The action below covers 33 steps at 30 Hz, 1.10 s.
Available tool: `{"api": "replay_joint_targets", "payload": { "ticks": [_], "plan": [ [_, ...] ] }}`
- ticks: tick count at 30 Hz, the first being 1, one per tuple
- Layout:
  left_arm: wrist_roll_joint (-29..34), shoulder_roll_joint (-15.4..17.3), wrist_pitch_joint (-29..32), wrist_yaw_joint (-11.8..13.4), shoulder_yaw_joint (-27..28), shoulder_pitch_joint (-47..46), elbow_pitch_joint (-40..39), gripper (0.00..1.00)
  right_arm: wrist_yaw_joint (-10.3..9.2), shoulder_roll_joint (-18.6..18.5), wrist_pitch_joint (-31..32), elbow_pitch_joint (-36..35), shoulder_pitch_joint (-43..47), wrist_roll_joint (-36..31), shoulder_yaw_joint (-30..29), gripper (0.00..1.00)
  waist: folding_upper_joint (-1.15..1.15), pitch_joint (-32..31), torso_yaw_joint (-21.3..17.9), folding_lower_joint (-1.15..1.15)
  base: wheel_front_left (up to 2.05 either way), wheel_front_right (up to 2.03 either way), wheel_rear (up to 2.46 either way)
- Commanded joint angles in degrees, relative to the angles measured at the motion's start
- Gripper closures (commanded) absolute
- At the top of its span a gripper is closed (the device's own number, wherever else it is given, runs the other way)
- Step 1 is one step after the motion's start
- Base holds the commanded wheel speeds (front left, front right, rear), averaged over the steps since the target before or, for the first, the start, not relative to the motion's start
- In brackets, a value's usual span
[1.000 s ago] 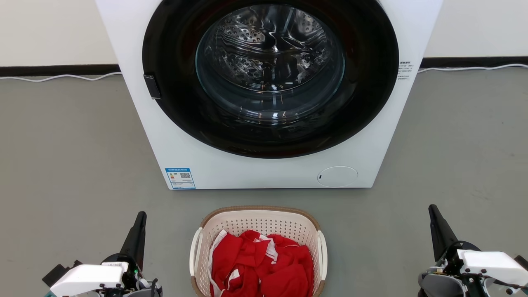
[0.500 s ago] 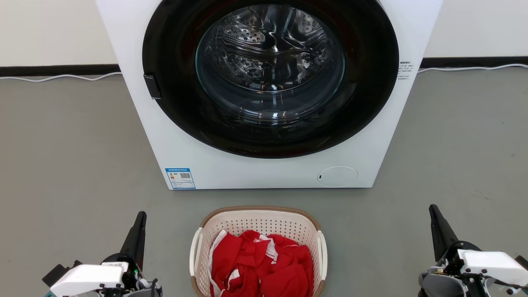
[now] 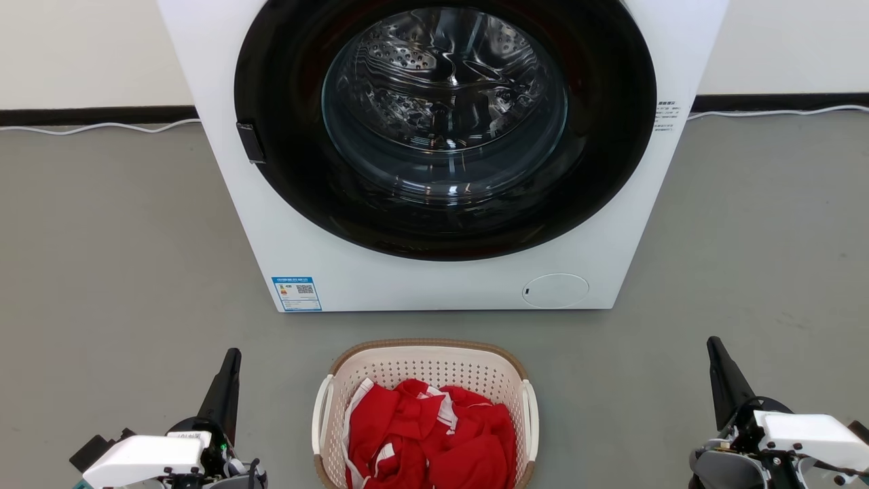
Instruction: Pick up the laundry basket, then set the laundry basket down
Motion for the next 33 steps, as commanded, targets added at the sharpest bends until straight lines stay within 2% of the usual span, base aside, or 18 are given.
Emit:
{"api": "replay_joint_targets", "payload": {
  "ticks": [1,33],
  "plan": [
    [-0.28,0.58,0.37,-0.57,1.81,-3.14,-1.63,1.0,0.42,-0.32,0.8,-1.77,-2.4,0.13,1.14,1.0,0.0,0.0,0.0,0.0,0.0,0.0,0.0],
    [-0.28,0.58,0.36,-0.57,1.8,-3.14,-1.63,1.0,0.42,-0.18,0.97,-1.76,-2.42,-0.05,0.93,1.0,0.0,0.0,0.0,0.0,0.0,0.0,0.0]
  ]
}}
